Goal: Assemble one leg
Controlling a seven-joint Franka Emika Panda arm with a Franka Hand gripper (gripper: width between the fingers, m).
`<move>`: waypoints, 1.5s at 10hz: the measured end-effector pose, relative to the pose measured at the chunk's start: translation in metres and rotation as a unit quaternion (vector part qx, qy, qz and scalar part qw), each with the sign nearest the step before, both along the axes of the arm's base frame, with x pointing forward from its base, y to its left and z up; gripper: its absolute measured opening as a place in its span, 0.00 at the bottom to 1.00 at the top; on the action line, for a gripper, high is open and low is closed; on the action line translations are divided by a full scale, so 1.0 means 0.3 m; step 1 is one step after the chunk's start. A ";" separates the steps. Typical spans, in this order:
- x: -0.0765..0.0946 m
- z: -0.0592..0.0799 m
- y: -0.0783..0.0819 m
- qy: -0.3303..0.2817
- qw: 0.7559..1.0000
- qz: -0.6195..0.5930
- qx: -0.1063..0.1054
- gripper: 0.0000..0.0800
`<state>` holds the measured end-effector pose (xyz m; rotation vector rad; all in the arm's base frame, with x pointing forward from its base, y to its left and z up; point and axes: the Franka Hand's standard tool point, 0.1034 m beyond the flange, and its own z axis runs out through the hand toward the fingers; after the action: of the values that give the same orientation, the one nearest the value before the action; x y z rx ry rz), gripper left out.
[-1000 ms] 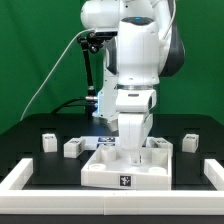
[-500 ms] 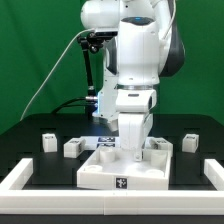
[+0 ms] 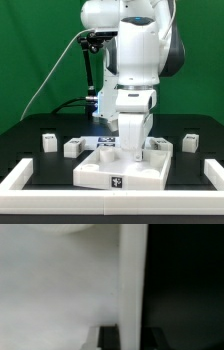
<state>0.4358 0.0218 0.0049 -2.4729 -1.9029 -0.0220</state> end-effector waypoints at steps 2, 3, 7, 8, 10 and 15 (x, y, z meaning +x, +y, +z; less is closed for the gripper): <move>0.003 0.001 0.001 -0.001 1.000 0.011 0.000 0.07; 0.014 0.005 0.007 -0.005 0.999 0.036 -0.002 0.07; 0.023 0.001 0.035 -0.006 0.997 0.076 -0.003 0.07; 0.023 0.001 0.035 -0.006 0.997 0.076 -0.003 0.07; 0.023 0.001 0.035 -0.006 0.997 0.076 -0.003 0.07; 0.103 0.002 0.152 -0.004 0.990 0.142 -0.007 0.07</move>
Offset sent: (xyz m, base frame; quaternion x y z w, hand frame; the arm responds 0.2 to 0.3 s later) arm 0.0169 0.0116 0.0060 -0.0493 -0.0038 -0.1274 0.9906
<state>0.4669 0.0672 0.0055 -2.1875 -2.2459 -0.0139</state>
